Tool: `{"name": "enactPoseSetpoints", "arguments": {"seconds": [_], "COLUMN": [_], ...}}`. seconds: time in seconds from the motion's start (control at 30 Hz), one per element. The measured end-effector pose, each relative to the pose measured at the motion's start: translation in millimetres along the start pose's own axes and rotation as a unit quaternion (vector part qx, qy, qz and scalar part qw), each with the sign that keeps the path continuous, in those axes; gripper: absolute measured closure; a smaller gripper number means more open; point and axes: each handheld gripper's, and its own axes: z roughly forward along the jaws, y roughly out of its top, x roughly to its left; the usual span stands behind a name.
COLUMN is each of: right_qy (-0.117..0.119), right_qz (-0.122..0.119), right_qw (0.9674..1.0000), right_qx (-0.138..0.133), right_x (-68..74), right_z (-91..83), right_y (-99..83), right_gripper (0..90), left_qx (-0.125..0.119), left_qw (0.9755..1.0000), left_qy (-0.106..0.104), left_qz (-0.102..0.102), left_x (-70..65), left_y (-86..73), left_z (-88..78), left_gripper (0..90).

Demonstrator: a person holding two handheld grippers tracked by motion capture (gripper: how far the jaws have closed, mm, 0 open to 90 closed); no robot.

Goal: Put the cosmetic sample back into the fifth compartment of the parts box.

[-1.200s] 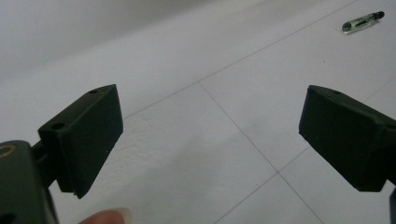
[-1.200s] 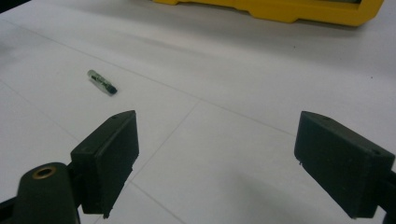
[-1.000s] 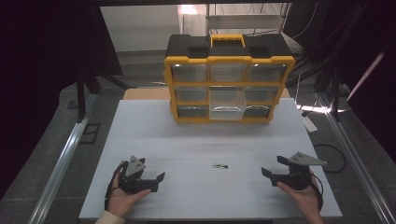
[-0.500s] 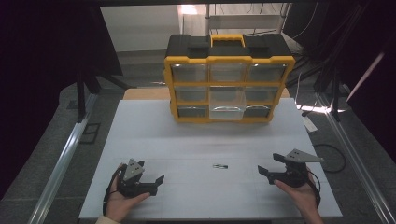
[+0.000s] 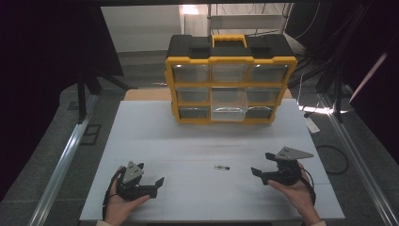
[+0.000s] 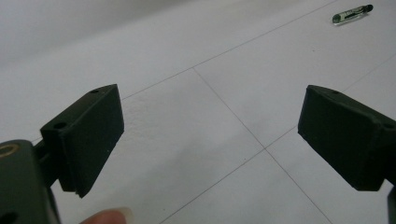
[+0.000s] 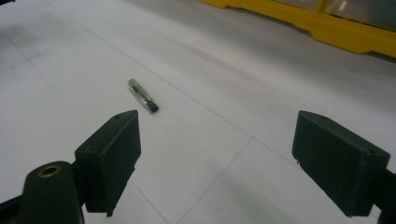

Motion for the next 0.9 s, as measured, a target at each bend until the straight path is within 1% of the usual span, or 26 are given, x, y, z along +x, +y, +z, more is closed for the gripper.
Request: {"name": "enactPoseSetpoints", "arguments": {"seconds": [0.1, 0.3, 0.43, 0.53, 0.57, 0.6, 0.77, 0.8, 0.87, 0.9], "right_qy": [0.006, 0.014, 0.014, 0.020, 0.020, 0.025, 0.029, 0.030, 0.032, 0.033], "right_qz": [-0.011, -0.027, -0.043, -0.053, -0.055, -0.054, -0.065, -0.071, -0.073, -0.077], "right_qw": [0.9999, 0.9993, 0.9986, 0.9980, 0.9978, 0.9977, 0.9967, 0.9961, 0.9959, 0.9956], "right_qx": [0.007, 0.019, 0.026, 0.029, 0.031, 0.031, 0.039, 0.043, 0.043, 0.043], "right_x": [4.2, 10.6, 14.3, 17.3, 18.2, 18.9, 21.6, 23.0, 23.7, 25.0], "right_z": [3.1, 6.3, 7.2, 8.4, 8.8, 9.5, 13.0, 14.5, 15.4, 17.0], "right_y": [3.6, 8.0, 13.6, 19.1, 21.1, 22.3, 24.9, 26.8, 28.4, 32.8], "right_gripper": [16.0, 16.0, 15.9, 15.9, 15.8, 15.8, 15.8, 15.8, 15.8, 15.7], "left_qx": [0.001, 0.001, 0.002, 0.002, 0.001, 0.000, 0.000, -0.001, -0.003, -0.004], "left_qw": [1.0000, 0.9999, 0.9999, 0.9999, 0.9999, 0.9999, 0.9999, 0.9999, 0.9999, 0.9999], "left_qy": [-0.002, -0.007, -0.008, -0.008, -0.007, -0.007, -0.007, -0.008, -0.009, -0.009], "left_qz": [0.002, 0.012, 0.012, 0.011, 0.012, 0.010, 0.012, 0.013, 0.013, 0.013], "left_x": [0.5, -0.4, 0.5, 1.0, 1.0, 1.0, 0.3, 0.1, 0.3, 0.8], "left_y": [0.4, 1.9, 1.8, 2.3, 2.4, 2.4, 1.3, 1.3, 1.4, 1.5], "left_z": [0.6, 1.1, 1.4, 2.2, 1.6, 1.2, -0.2, -0.5, -1.0, -1.3], "left_gripper": [7.4, 7.7, 7.8, 7.8, 7.8, 7.8, 7.8, 7.8, 7.8, 7.8]}}
